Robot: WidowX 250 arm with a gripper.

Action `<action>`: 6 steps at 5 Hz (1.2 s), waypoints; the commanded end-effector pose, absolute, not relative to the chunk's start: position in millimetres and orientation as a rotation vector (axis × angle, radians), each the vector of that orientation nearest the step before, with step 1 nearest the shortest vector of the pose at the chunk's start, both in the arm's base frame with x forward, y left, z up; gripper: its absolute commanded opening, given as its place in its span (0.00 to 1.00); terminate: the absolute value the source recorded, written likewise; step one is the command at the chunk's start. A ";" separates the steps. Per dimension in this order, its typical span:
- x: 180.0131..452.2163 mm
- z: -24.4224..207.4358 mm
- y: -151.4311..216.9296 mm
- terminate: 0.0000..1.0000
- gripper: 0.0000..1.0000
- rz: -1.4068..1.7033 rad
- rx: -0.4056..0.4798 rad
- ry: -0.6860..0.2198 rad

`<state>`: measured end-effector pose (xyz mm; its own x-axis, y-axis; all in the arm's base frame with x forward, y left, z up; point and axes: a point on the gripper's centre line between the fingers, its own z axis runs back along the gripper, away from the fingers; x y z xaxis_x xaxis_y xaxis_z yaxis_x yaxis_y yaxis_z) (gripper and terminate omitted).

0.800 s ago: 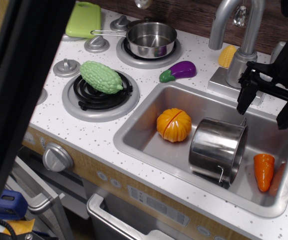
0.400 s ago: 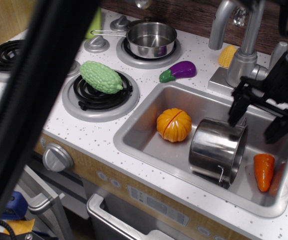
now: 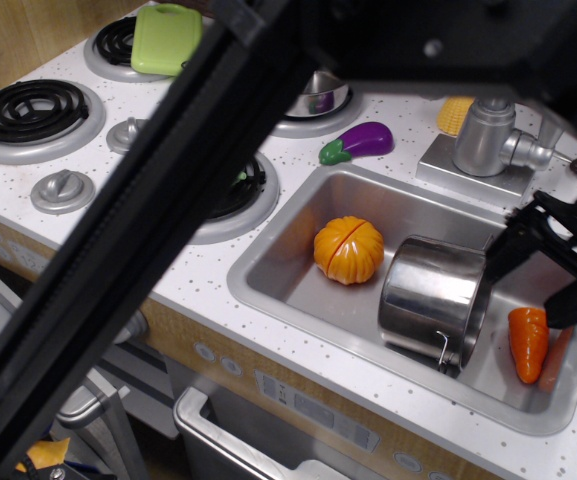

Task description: Flip pot upright in sink

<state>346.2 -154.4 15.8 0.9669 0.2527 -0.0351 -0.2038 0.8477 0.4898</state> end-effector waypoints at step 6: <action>341.1 21.9 -97.6 0.00 0.00 0.276 0.368 0.052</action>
